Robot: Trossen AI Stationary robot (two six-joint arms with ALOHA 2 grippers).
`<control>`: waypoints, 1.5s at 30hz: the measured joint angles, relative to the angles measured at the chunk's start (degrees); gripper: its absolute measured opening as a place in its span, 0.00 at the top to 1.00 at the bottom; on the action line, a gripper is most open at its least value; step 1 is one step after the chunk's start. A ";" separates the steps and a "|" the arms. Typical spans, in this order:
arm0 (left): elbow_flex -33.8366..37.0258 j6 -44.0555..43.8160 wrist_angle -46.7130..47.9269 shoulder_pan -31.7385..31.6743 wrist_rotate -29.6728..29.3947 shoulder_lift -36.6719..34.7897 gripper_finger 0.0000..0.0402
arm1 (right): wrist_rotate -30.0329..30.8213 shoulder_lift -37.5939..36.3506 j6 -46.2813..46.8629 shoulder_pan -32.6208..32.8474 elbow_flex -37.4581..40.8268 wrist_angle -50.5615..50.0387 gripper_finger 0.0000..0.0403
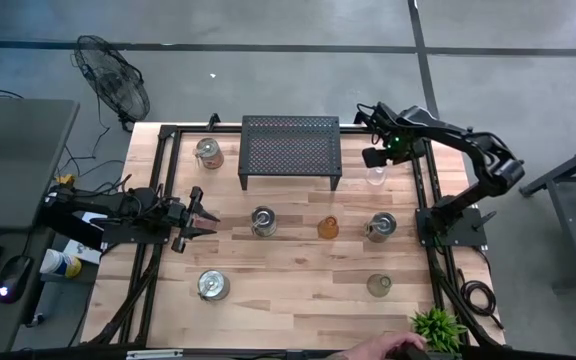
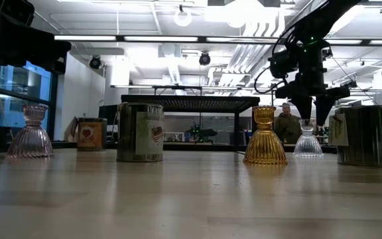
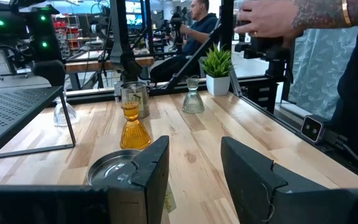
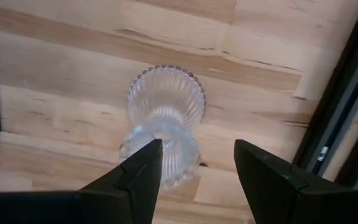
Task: Pick & Place candle stick holders
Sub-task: Put the transparent candle holder on the shelf
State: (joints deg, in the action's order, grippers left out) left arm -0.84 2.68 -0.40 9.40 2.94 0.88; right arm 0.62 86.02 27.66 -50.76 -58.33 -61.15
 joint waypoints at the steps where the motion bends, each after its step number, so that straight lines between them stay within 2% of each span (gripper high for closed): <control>1: 0.00 0.00 0.00 0.01 0.00 0.01 0.64 | -0.24 0.02 0.01 0.00 0.58 0.59 0.52; 11: -0.02 0.00 0.00 0.01 0.00 0.01 0.64 | -0.89 -0.19 0.30 0.02 1.76 2.36 0.54; 23: -0.02 0.00 0.00 0.01 0.00 -0.01 0.64 | -1.02 -0.15 -1.09 0.02 1.84 2.48 0.85; 27: -0.02 0.00 0.00 0.01 0.00 0.00 0.64 | -1.20 -0.13 -1.11 -0.04 1.89 2.45 0.92; 45: 0.00 0.00 0.00 0.01 0.00 0.01 0.64 | -3.29 0.10 -3.28 0.03 0.28 0.61 0.94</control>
State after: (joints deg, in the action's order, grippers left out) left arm -0.85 2.68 -0.40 9.40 2.94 0.88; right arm -2.67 86.12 24.38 -50.73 -58.06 -60.53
